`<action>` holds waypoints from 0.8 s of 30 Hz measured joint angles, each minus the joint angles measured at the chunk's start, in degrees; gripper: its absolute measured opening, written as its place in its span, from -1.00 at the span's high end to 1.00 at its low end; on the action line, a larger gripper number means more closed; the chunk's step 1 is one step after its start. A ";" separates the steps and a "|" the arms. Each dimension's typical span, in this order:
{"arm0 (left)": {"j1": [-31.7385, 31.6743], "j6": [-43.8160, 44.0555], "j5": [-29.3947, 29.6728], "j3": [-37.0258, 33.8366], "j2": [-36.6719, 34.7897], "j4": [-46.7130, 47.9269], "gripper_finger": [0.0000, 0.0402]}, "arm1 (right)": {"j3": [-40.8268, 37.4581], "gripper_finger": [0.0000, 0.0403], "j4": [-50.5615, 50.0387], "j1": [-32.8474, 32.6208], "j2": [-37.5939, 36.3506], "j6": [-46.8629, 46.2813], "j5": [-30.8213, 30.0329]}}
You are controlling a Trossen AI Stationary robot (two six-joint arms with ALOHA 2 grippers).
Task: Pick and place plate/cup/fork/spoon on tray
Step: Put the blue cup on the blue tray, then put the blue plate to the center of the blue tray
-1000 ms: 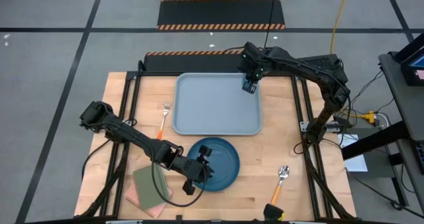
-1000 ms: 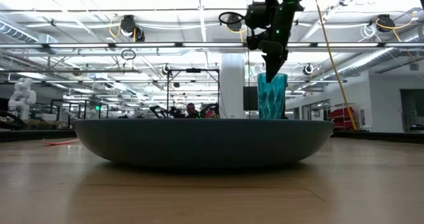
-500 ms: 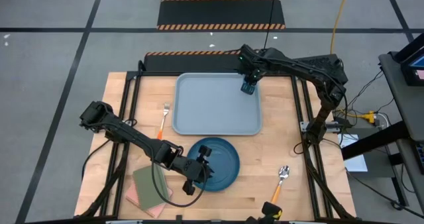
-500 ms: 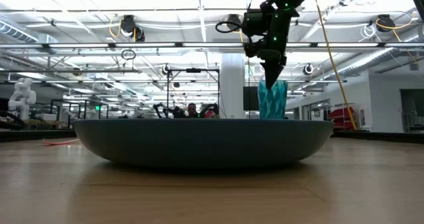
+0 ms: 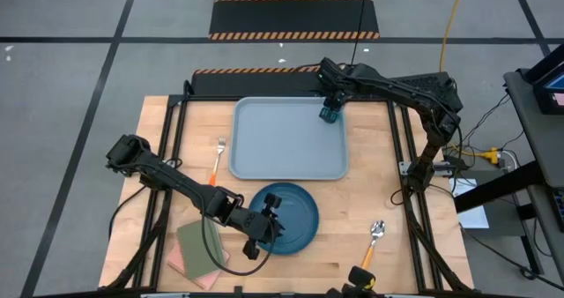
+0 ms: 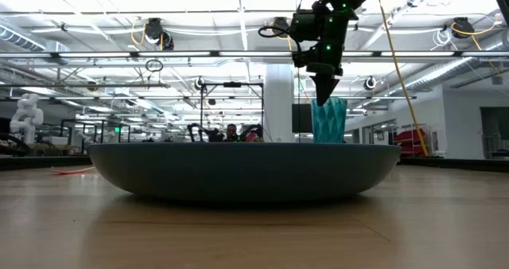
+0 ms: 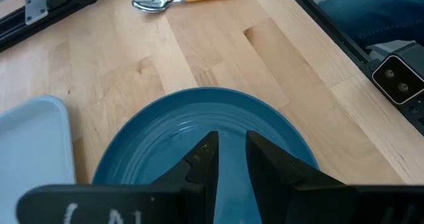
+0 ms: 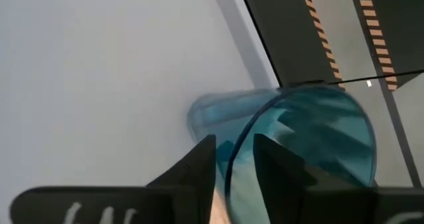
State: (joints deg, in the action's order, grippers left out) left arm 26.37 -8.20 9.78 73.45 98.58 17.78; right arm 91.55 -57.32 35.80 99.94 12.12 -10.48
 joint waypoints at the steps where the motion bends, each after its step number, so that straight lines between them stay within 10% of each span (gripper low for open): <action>1: 0.00 0.01 0.00 0.00 -0.02 0.00 0.60 | 0.00 0.48 0.06 -0.11 0.00 -0.47 0.00; 24: 3.03 5.81 -0.01 0.02 -0.01 2.85 0.60 | -0.13 0.14 1.46 -13.49 -13.83 -17.72 -0.16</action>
State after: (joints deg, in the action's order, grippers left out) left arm 29.40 -2.39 9.77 73.47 98.57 20.63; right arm 91.41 -55.86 22.31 86.11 -5.60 -10.63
